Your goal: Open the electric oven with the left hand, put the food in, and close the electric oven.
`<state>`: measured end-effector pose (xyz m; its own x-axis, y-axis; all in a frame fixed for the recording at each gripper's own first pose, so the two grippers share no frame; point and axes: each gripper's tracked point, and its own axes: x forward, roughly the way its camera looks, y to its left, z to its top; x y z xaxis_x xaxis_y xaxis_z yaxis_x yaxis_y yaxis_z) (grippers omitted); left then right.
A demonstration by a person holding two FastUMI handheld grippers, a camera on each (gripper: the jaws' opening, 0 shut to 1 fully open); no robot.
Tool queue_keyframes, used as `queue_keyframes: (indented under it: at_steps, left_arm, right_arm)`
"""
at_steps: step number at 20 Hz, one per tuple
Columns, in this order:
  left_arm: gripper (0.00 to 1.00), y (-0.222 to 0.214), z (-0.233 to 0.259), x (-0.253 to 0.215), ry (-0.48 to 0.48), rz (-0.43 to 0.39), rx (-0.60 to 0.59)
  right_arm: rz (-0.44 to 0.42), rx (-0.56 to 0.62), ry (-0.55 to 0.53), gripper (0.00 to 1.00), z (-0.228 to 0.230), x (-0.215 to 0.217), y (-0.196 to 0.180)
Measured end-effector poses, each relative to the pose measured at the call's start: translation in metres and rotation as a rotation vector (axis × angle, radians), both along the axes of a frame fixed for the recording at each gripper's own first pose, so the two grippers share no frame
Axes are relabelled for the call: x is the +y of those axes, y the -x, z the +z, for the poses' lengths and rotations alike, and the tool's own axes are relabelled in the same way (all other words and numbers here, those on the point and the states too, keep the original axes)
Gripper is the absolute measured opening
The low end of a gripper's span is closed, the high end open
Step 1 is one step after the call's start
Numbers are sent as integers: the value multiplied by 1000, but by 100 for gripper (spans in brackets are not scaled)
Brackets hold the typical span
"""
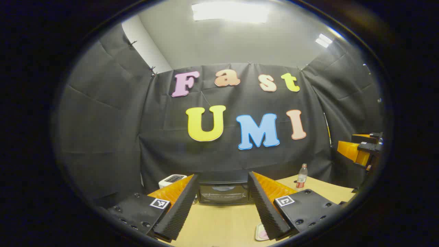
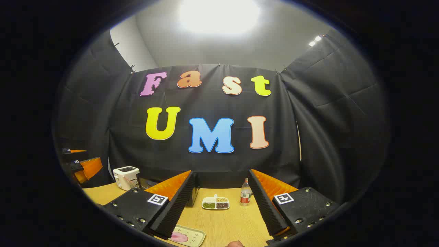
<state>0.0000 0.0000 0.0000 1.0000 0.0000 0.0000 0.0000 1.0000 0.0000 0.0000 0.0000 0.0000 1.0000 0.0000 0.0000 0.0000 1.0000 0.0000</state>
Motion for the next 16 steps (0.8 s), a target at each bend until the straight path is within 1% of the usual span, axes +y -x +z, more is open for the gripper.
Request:
queue_keyframes:
  at_steps: [10,11,12,16]
  left_arm:
    - [100,-1,6,-4,-9,22,-2]
    - [90,0,7,-6,-9,23,-4]
    - [100,0,8,-8,-10,24,-6]
    - [99,1,7,-17,-18,28,-6]
  right_arm:
    - [2,2,-12,97,-5,-11,-3]
    - [6,0,-16,97,-5,-11,-3]
    - [9,-1,-20,97,-5,-12,-3]
    - [22,6,-28,97,-11,-16,-3]
